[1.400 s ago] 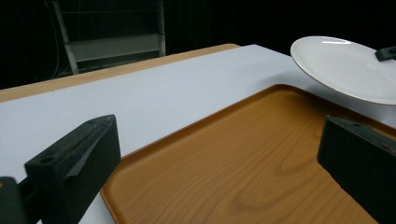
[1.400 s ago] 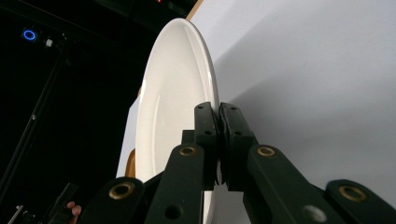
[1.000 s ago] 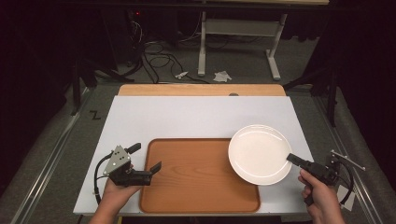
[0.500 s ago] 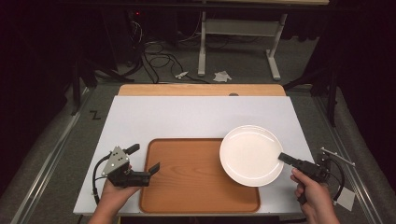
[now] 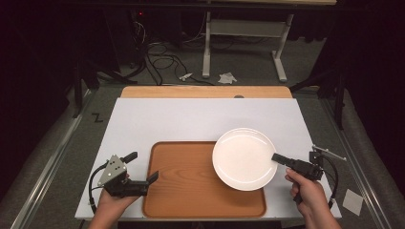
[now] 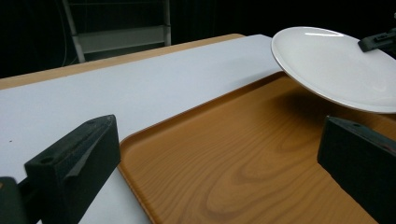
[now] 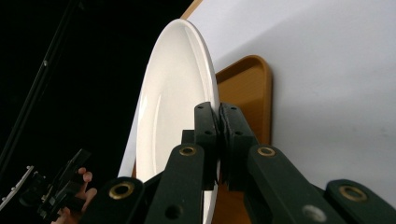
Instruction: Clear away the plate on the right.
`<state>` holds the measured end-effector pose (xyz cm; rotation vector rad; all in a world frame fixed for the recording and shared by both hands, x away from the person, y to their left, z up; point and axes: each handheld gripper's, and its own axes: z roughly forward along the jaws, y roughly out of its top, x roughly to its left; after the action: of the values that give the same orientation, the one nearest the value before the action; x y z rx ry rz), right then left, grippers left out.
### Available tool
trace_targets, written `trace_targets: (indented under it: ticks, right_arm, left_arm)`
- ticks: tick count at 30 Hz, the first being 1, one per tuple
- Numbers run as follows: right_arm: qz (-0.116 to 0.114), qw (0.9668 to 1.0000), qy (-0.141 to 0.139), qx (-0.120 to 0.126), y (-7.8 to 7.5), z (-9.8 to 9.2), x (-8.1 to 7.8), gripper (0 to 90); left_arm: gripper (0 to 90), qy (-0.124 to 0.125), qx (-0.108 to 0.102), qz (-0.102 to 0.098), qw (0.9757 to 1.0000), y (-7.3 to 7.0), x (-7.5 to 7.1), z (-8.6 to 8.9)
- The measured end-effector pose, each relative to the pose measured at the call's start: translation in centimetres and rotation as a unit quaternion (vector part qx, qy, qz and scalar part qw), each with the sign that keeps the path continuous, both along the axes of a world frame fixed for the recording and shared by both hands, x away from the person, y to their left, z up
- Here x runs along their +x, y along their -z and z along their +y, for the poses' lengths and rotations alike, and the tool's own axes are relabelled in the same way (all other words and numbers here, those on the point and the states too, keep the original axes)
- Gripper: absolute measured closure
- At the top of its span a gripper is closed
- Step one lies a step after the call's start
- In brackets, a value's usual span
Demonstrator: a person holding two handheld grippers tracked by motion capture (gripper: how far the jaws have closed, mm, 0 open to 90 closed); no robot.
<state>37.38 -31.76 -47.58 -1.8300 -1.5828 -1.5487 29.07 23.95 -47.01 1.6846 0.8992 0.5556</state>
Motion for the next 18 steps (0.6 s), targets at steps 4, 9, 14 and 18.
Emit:
trace_targets:
  ticks: [4,9,14,18]
  right_arm:
    - [0.001,0.9999,-0.011,0.0,0.0,0.8,0.5,89.2]
    - [0.002,0.9998,-0.022,-0.003,0.1,1.8,0.9,89.2]
    - [0.005,0.9993,-0.037,-0.008,0.3,2.8,1.3,89.3]
    - [0.008,0.9985,-0.051,-0.016,0.6,3.5,1.4,89.2]
  left_arm:
    - [0.2,-0.006,0.0,0.0,1.0,0.0,-0.5,0.5]
    - [0.2,-0.012,-0.002,0.0,0.9999,0.0,-0.8,0.8]
    - [0.2,-0.015,-0.001,0.0,0.9999,0.0,-1.1,1.0]
    - [0.2,-0.018,-0.001,0.001,0.9998,0.0,-1.2,1.2]
